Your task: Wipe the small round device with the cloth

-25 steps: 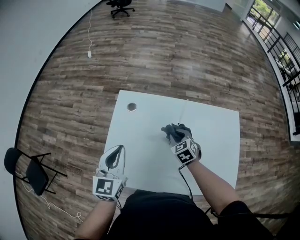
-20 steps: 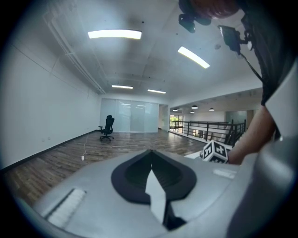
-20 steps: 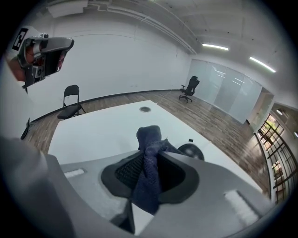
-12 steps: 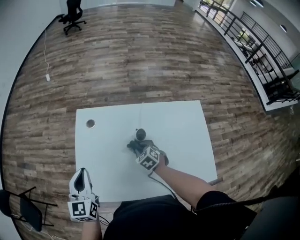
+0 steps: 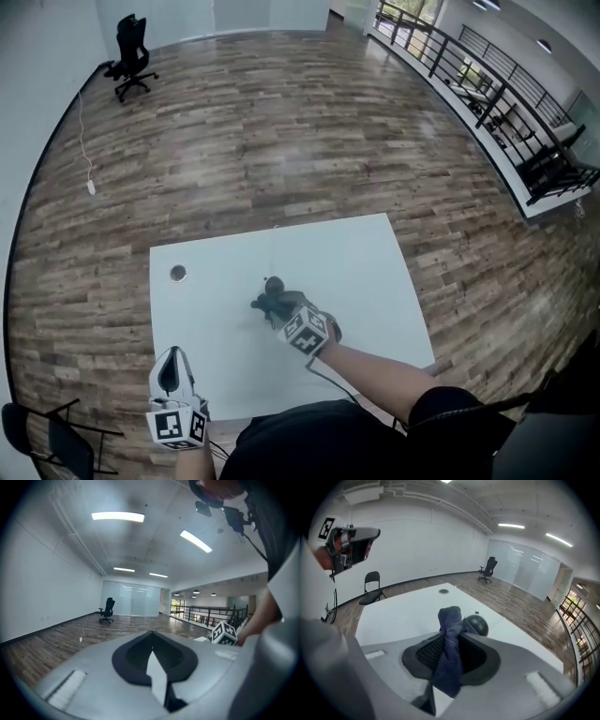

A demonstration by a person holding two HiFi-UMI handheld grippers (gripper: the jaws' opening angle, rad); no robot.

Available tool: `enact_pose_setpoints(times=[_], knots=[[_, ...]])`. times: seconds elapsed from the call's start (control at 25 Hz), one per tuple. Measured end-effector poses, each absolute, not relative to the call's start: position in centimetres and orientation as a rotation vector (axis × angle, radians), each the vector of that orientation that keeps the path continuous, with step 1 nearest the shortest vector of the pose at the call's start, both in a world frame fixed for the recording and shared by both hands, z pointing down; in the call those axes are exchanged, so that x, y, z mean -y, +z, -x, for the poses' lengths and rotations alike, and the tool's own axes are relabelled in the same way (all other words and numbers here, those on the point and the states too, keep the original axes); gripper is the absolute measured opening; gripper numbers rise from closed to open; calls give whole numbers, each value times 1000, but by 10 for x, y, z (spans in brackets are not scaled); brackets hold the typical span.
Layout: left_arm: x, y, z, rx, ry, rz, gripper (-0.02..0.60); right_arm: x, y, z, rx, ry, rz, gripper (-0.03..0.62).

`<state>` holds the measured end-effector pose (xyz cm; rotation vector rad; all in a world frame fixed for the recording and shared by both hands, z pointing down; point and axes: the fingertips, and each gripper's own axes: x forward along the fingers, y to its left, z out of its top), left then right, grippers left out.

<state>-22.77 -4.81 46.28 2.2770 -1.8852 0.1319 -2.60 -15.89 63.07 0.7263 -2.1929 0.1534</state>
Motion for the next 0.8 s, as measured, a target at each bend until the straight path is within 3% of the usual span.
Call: enact_pose_setpoints(times=[0.32, 0.8], knots=[[38, 458, 219, 1897, 197, -2287, 6, 193, 579, 6, 2312, 142, -940, 94], [-1, 450, 232, 2019, 325, -2173, 6, 234, 598, 10, 2352, 256, -967, 94]])
